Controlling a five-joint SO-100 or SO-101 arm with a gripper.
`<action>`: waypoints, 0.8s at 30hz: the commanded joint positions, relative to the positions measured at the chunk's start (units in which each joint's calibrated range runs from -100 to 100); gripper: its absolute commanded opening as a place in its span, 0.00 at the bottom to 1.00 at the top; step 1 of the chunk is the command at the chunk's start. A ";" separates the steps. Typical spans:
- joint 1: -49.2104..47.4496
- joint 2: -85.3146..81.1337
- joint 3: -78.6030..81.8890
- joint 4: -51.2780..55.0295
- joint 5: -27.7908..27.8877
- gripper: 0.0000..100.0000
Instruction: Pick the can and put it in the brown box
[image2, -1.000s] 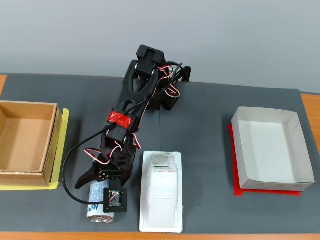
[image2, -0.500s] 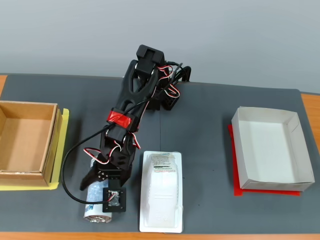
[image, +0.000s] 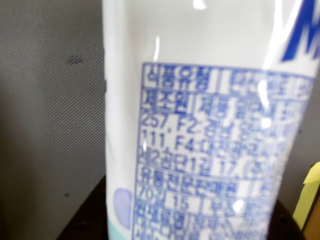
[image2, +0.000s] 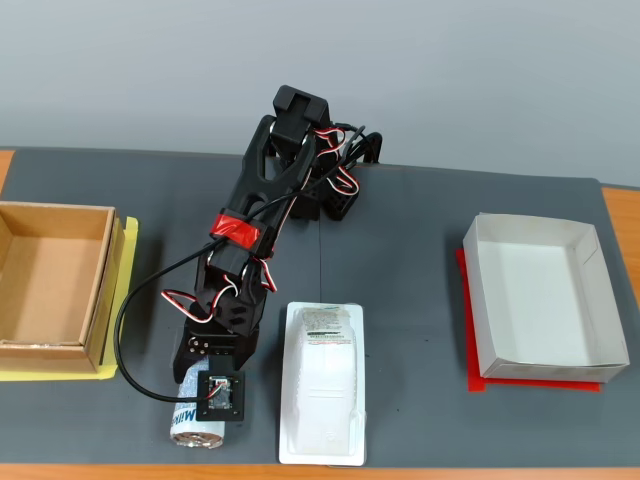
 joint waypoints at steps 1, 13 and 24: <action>-0.35 -1.02 -1.19 0.03 0.03 0.11; 0.54 -12.54 -4.27 2.46 1.23 0.11; 8.99 -20.08 -12.69 2.46 13.73 0.11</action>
